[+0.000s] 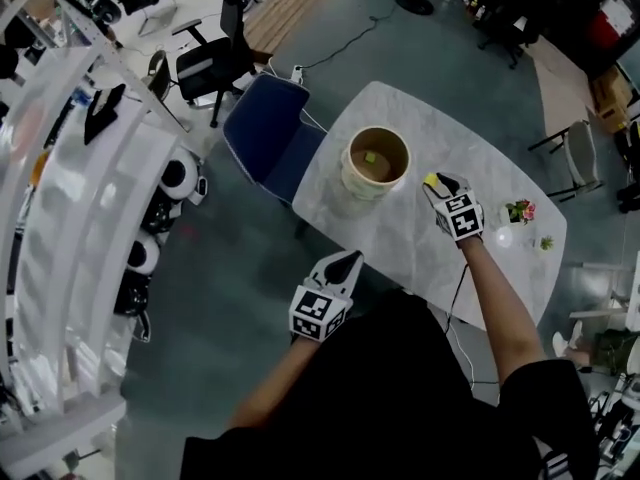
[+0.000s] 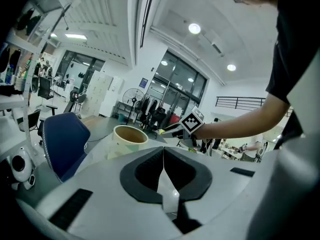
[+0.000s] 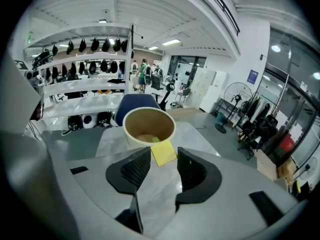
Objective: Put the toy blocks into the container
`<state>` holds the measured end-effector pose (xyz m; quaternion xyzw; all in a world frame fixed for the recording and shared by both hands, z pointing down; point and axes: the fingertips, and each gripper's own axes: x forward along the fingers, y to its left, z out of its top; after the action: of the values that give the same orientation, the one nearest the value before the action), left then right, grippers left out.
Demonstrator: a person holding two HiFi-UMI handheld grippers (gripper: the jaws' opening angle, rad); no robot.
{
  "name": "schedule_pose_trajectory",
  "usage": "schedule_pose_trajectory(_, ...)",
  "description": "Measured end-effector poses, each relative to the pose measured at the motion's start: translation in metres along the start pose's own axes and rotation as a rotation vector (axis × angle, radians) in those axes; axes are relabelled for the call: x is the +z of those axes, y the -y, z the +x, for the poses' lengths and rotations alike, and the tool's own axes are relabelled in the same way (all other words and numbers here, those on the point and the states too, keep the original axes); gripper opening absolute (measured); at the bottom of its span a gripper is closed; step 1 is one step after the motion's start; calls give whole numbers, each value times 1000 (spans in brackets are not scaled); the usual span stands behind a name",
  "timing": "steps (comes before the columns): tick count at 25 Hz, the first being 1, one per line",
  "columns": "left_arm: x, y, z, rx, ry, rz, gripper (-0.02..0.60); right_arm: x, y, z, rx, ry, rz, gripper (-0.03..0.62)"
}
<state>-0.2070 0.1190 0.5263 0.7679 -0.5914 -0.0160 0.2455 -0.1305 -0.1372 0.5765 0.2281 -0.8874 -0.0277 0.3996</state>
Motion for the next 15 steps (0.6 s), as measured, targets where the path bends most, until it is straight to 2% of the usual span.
schedule_pose_trajectory(8, 11, -39, -36, 89, 62, -31, 5, 61, -54, 45, 92, 9, -101, 160)
schedule_pose_trajectory(15, 8, -57, -53, 145, 63, -52, 5, 77, -75, 83, 156, -41, -178, 160)
